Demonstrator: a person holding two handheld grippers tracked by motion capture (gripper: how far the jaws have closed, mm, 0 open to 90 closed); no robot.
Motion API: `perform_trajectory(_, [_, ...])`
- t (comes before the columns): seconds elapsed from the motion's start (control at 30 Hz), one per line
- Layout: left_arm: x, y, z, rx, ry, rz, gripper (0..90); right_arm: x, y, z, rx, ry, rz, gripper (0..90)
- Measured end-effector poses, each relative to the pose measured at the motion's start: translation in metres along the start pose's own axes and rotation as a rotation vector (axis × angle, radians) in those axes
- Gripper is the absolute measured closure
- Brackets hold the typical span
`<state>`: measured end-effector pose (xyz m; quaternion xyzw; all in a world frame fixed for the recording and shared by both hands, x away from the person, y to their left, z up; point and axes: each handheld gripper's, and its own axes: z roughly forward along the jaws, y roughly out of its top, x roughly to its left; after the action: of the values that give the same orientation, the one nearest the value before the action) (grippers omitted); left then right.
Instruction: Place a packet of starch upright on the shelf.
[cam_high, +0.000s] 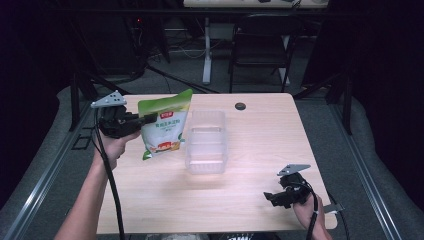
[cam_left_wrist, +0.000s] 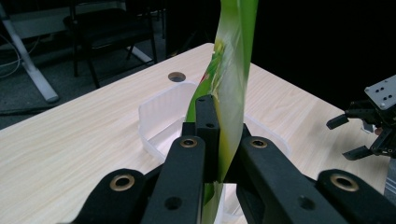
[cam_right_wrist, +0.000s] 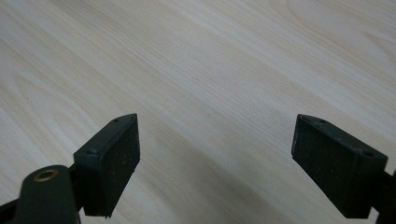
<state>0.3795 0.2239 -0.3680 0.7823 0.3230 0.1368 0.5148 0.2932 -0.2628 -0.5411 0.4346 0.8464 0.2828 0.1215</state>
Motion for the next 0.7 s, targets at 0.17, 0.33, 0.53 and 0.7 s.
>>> perform_trajectory(0.17, [-0.006,0.004,0.006,-0.004,-0.028,0.01,89.9,0.0,0.0,0.0,0.005,-0.011,-0.005,14.9])
perform_trajectory(0.33, [-0.01,0.006,0.012,-0.001,-0.045,0.021,89.9,0.0,0.0,0.0,-0.002,-0.004,0.001,14.9])
perform_trajectory(0.53, [-0.017,0.007,0.027,0.019,-0.08,0.042,89.9,0.0,0.001,0.001,0.009,0.006,-0.002,15.0])
perform_trajectory(0.7, [-0.021,0.006,0.041,0.037,-0.111,0.049,89.9,0.0,0.001,0.002,0.016,0.015,-0.002,14.9])
